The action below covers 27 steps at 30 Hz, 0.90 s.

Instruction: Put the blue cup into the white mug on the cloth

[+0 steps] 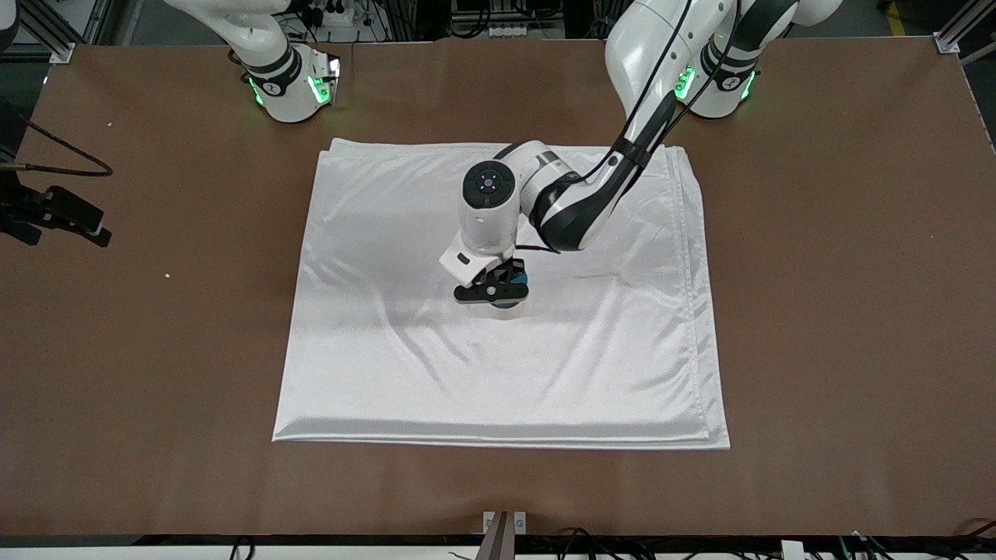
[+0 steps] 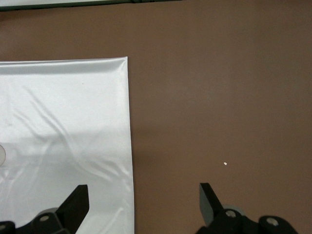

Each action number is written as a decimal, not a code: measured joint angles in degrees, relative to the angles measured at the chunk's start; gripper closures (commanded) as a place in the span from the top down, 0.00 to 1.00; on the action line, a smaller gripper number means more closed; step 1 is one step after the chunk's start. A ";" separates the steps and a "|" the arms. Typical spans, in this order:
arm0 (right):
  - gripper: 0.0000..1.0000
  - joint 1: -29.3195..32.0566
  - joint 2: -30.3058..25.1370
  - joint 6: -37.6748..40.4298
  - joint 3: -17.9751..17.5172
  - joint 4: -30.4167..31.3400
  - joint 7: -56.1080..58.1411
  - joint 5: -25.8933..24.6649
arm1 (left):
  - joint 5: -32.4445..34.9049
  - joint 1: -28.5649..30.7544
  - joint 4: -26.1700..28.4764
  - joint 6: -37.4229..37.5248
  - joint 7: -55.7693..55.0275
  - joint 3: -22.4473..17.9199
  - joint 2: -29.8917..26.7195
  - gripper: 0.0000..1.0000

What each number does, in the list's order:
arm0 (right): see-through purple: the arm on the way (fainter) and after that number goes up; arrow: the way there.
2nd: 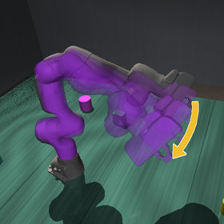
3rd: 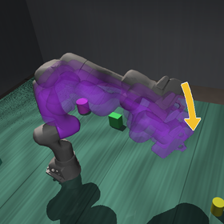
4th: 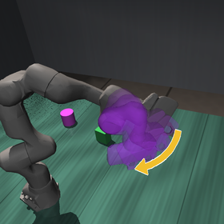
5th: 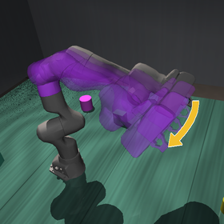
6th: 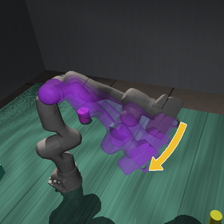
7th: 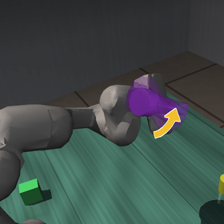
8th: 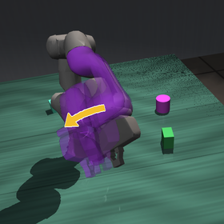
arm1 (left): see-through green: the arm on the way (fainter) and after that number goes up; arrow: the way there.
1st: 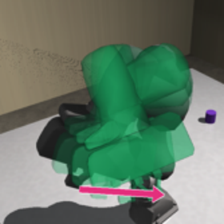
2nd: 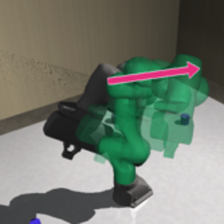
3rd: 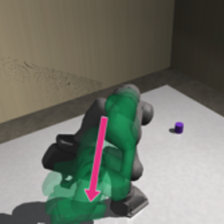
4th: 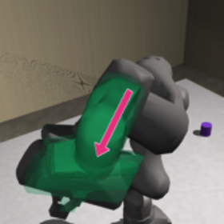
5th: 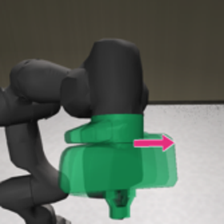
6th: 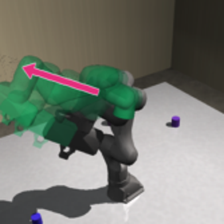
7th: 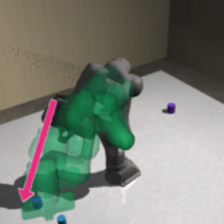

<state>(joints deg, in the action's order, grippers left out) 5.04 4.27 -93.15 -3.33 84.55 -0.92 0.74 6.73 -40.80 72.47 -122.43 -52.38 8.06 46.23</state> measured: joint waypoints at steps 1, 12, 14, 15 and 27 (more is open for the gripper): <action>1.00 0.32 0.00 0.00 -0.40 0.00 0.00 0.00 | -0.07 0.00 -0.05 0.00 0.00 0.01 0.00 0.41; 1.00 3.58 0.00 -0.04 -3.70 0.00 0.00 0.00 | -0.53 0.11 -0.82 0.00 -0.06 -0.01 -0.19 0.99; 1.00 3.58 0.00 -0.05 -3.72 0.00 0.00 -0.01 | -0.53 0.13 -1.06 0.03 -0.13 -0.09 -0.47 1.00; 1.00 3.58 0.00 -0.06 -3.72 0.00 0.00 -0.02 | -0.53 0.14 -1.09 0.11 -0.17 -0.15 -0.65 1.00; 1.00 3.58 -0.50 1.03 -3.76 1.07 0.12 -0.11 | -0.52 2.70 -1.07 12.61 -0.33 -0.84 -7.21 1.00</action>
<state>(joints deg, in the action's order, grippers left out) 8.61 3.77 -92.12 -7.09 85.62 -0.80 0.63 6.20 -38.10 71.40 -109.82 -52.71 7.23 39.02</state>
